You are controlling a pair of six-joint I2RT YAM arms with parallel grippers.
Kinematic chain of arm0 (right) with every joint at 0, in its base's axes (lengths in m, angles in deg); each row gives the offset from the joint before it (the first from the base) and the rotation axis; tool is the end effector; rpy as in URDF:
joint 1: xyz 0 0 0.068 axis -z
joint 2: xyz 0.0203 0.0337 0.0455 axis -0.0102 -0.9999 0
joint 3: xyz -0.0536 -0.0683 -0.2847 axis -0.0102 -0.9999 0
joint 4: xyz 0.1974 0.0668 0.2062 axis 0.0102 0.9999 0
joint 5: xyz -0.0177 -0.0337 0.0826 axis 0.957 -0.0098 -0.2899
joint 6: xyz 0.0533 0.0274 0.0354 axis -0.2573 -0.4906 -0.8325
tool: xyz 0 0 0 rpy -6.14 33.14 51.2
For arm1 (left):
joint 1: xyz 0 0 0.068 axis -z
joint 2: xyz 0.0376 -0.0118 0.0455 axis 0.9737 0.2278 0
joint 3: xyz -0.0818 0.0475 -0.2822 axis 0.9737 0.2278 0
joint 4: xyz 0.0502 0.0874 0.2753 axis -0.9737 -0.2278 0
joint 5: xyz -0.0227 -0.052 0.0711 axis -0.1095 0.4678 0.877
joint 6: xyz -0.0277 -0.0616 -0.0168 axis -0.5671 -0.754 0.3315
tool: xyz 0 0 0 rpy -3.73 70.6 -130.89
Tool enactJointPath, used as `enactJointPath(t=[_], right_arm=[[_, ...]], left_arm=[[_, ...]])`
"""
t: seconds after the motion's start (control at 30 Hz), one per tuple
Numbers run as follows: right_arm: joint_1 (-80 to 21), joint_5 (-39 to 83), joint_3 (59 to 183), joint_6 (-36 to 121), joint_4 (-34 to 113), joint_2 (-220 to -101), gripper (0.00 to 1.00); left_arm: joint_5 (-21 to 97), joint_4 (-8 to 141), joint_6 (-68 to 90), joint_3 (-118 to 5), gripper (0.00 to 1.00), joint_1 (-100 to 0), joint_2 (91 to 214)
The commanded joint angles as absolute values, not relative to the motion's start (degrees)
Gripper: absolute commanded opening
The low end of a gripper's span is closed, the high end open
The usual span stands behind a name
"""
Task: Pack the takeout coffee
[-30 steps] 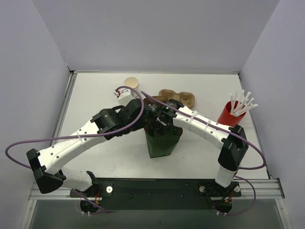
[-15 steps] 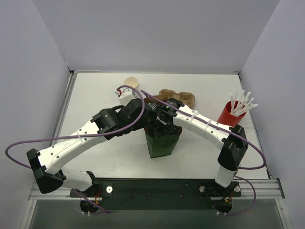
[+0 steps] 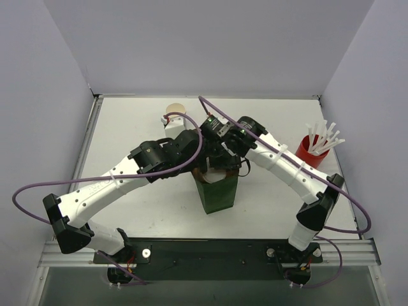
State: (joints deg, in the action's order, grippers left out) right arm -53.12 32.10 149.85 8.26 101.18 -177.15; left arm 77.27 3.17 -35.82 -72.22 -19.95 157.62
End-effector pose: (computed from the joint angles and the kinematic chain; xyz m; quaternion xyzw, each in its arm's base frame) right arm 0.2467 0.3178 0.3861 -0.0903 0.9501 0.2023 0.2197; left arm 0.1958 -0.2472 0.3961 -0.0984 0.9140 -0.1207 0.3748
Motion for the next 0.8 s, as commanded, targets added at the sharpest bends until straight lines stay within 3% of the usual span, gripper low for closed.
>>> enactJointPath(t=[0.0, 0.77], right_arm=[[-52.79, 35.70, 154.70, 7.48, 106.35, -173.26, 0.48], [-51.92, 40.01, 165.42, 5.28, 106.09, -163.77, 0.47]], left_arm=[[80.48, 1.18, -32.52, -74.74, 0.00, -20.23, 157.73], [85.14, -2.77, -28.38, -78.35, 0.00, -23.21, 161.25]])
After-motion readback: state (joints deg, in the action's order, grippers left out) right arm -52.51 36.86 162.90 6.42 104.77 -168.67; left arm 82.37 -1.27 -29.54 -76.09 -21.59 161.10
